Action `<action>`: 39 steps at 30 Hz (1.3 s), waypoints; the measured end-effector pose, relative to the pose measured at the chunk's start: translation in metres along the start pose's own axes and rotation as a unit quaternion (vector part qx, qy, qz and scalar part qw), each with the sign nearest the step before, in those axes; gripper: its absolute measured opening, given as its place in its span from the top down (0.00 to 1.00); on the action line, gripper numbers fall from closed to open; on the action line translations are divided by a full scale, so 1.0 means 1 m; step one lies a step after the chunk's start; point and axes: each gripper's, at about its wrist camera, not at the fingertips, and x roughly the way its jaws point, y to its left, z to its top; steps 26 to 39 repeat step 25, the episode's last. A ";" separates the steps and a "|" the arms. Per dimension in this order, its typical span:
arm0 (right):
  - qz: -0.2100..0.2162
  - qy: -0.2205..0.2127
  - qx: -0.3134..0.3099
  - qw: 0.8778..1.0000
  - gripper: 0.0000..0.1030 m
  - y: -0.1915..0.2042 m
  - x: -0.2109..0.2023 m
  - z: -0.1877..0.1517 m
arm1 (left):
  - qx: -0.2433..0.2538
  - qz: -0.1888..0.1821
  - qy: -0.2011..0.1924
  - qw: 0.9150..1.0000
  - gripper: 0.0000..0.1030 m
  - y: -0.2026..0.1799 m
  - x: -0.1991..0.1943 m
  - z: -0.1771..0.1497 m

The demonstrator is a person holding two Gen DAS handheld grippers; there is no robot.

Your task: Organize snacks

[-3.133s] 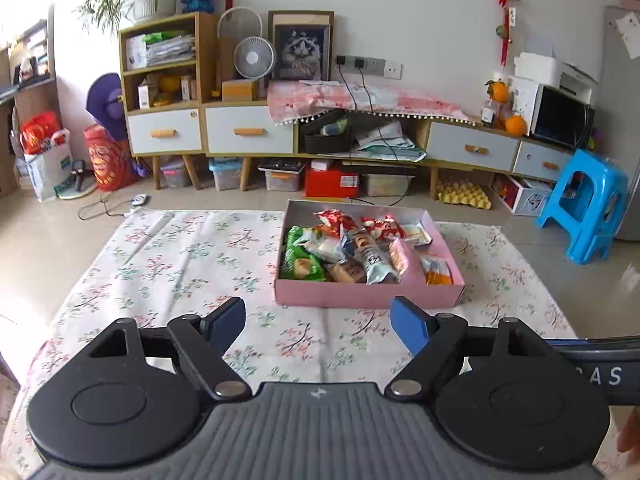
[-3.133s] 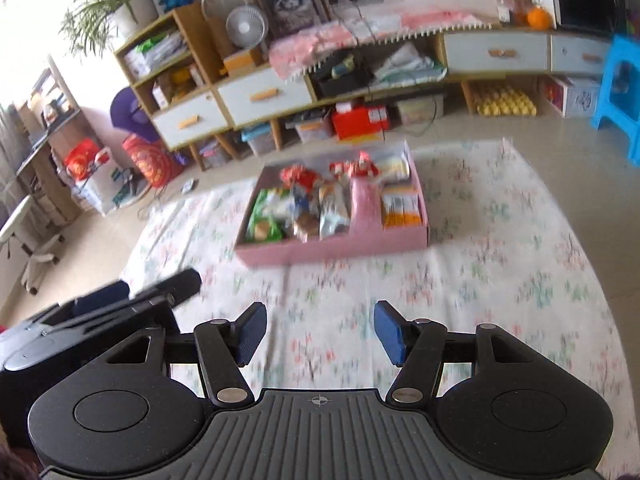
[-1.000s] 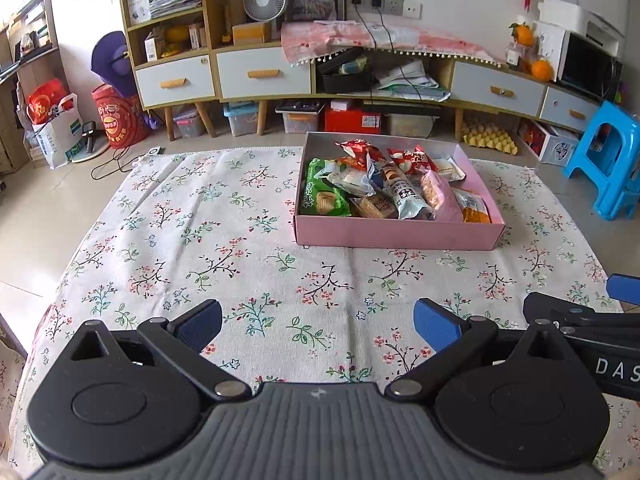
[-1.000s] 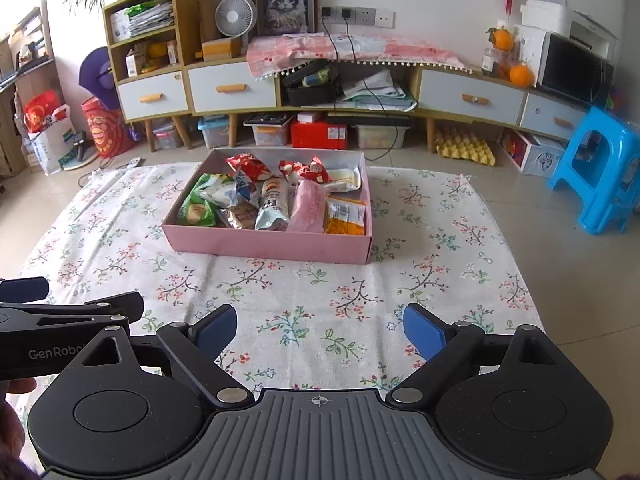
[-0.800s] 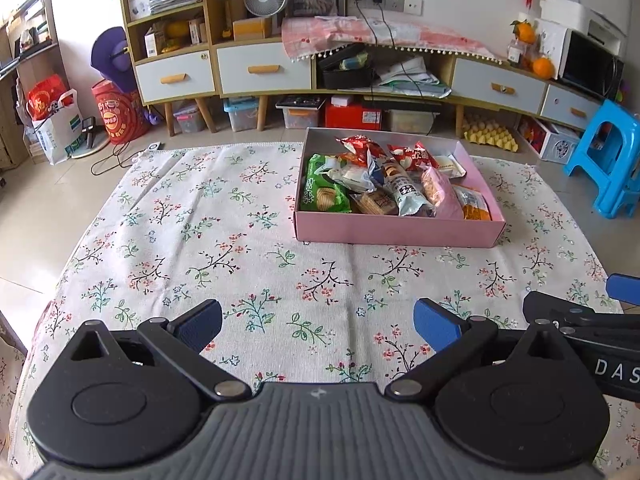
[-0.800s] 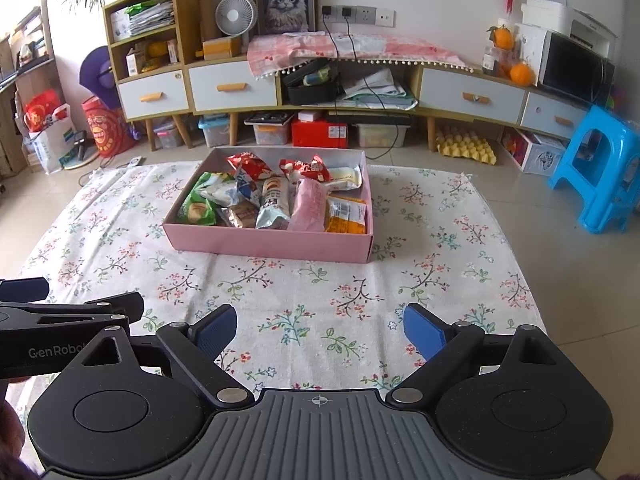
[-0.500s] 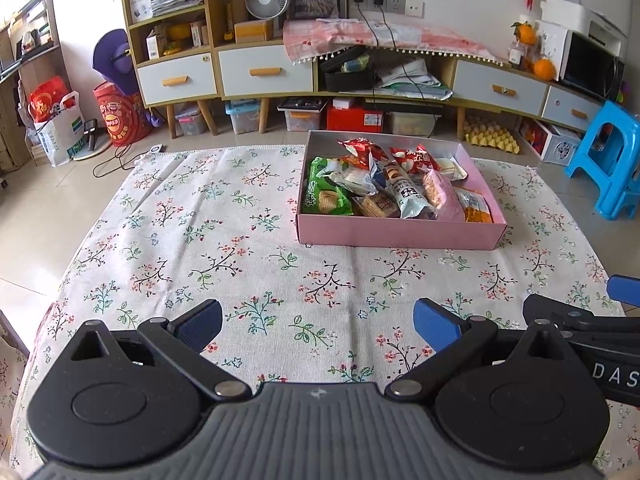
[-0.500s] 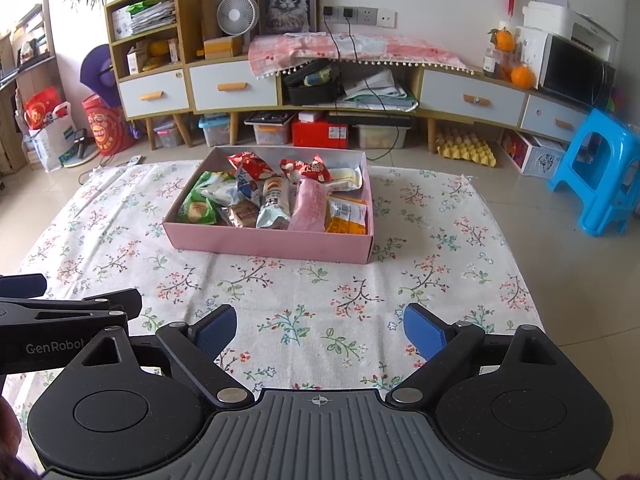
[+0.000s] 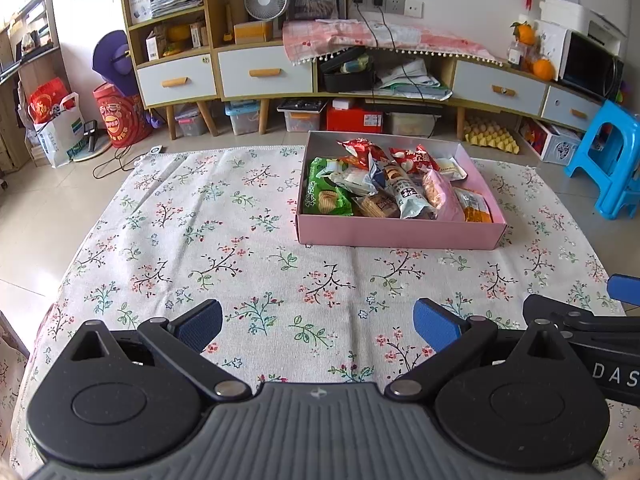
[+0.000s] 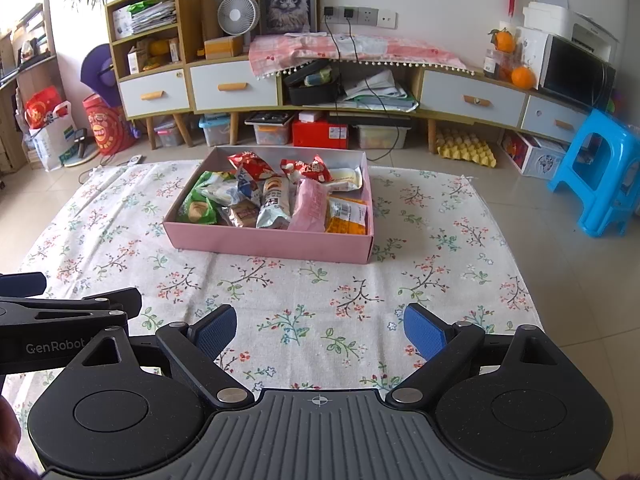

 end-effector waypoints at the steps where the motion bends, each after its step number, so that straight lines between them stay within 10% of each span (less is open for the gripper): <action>1: 0.000 0.000 0.001 1.000 0.10 0.000 0.000 0.000 | 0.000 0.000 0.001 1.000 0.01 0.000 0.000 0.000; 39: -0.001 0.000 0.000 1.000 0.10 0.001 0.000 0.000 | -0.008 -0.004 0.017 1.000 0.01 0.001 0.001 0.000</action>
